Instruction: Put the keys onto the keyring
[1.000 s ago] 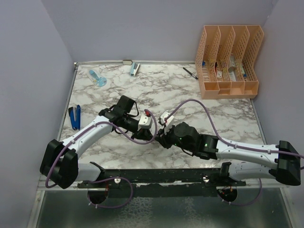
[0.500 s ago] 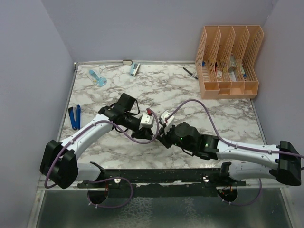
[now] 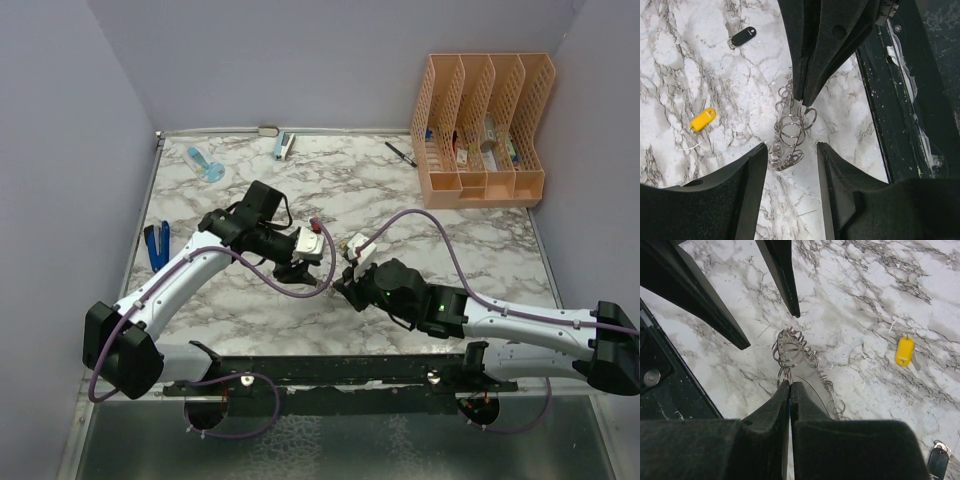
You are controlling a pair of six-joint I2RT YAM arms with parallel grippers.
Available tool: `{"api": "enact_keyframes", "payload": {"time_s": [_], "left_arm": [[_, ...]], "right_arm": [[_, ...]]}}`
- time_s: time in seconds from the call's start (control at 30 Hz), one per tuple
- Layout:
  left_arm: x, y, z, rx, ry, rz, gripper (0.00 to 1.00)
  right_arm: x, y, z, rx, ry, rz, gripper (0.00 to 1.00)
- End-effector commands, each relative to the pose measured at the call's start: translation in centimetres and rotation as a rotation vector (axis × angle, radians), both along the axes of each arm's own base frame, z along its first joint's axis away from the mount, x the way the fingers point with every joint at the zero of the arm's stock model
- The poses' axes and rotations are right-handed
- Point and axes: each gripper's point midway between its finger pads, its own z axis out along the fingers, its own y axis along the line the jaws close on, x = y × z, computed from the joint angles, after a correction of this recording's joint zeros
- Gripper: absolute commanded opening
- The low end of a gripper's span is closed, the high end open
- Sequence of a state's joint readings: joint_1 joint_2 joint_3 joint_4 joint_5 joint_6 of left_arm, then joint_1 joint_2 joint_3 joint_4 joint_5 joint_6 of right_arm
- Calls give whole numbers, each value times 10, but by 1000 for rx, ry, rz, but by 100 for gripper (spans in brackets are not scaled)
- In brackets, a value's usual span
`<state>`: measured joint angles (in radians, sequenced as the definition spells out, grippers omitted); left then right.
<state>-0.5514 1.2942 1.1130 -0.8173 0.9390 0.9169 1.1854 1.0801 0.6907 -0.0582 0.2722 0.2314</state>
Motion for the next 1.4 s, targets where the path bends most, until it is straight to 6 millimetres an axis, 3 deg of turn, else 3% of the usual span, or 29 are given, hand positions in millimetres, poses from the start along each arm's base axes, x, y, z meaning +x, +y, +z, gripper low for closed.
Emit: {"api": "enact_keyframes", "payload": {"time_s": [0.0, 0.5, 0.7, 0.8, 0.97, 1.37], "left_arm": [[-8, -4, 7, -51, 27, -27, 47], [-2, -20, -7, -112, 41, -55, 52], [-5, -25, -25, -86, 53, -73, 53], [-10, -26, -29, -78, 60, -91, 44], [-10, -24, -28, -68, 49, -85, 0], [-3, -16, -21, -14, -1, -35, 0]], "right_arm": [[3, 5, 12, 30, -8, -14, 1], [-10, 17, 18, 62, 9, 80, 1], [-16, 23, 24, 82, 8, 126, 1], [-17, 23, 25, 85, 11, 135, 1], [-17, 18, 21, 78, 21, 117, 1], [-17, -5, 9, 78, 54, 37, 1]]}}
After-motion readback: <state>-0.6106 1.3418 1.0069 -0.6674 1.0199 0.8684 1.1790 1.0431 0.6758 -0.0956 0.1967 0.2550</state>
